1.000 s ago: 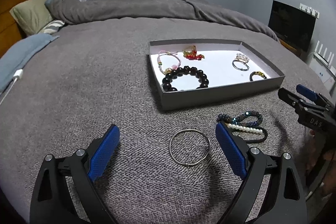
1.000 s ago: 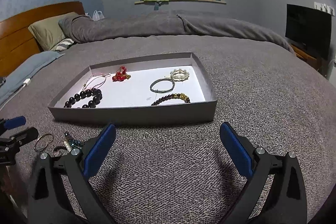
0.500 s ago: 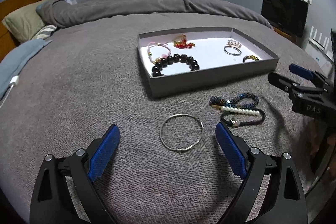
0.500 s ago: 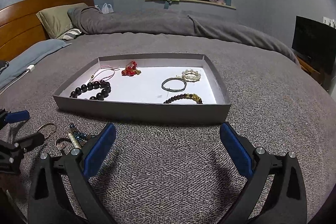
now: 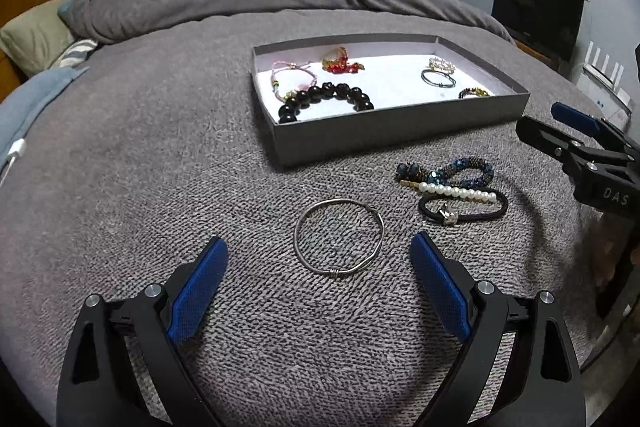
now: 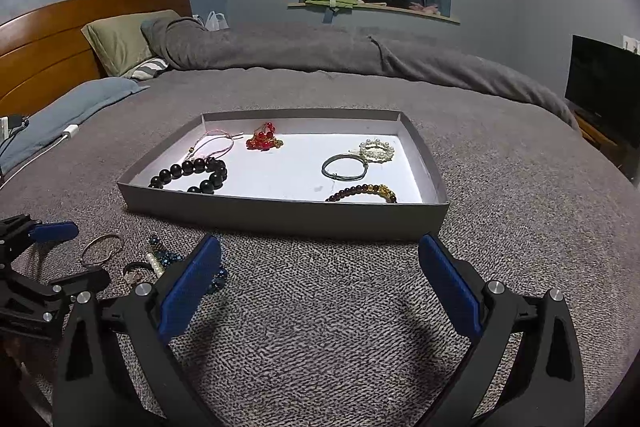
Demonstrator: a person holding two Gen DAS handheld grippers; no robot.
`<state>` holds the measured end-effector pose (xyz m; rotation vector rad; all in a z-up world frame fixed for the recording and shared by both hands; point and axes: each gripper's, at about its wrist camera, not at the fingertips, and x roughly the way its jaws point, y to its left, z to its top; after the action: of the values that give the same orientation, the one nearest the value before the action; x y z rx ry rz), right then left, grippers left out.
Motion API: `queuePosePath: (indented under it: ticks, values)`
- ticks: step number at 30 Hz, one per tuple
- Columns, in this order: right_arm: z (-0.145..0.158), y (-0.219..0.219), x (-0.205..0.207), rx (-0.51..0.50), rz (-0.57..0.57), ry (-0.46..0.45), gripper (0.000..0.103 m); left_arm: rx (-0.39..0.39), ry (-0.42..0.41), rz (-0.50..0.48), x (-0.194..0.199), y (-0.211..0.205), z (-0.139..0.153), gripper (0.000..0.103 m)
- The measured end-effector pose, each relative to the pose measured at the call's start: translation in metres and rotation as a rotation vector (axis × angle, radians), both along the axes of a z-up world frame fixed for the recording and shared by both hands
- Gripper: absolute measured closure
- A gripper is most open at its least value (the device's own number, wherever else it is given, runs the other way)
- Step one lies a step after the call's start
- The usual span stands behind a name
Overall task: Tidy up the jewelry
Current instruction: 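Grasp the silver hoop with the left tool while the right grasps the blue bead bracelet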
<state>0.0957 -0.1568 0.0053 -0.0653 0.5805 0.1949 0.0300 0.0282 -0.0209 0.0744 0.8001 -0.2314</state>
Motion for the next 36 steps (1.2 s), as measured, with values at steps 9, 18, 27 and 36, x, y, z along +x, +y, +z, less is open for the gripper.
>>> queuePosePath:
  ticks: [9, 18, 27, 36]
  values:
    - [-0.003, 0.011, -0.011, 0.016, 0.203, 0.110, 0.009, -0.095, -0.013, -0.043, -0.001, 0.010, 0.010, 0.021]
    - [-0.012, 0.033, -0.016, -0.007, 0.289, 0.152, 0.043, -0.068, 0.020, -0.074, 0.005, -0.005, 0.003, 0.038]
    - [-0.014, 0.025, 0.011, 0.076, 0.238, 0.209, 0.064, -0.073, 0.025, -0.061, 0.009, -0.004, 0.003, 0.039]
    - [-0.027, 0.038, 0.025, 0.045, 0.249, 0.273, 0.078, -0.073, 0.060, -0.078, 0.015, -0.003, -0.005, 0.042]
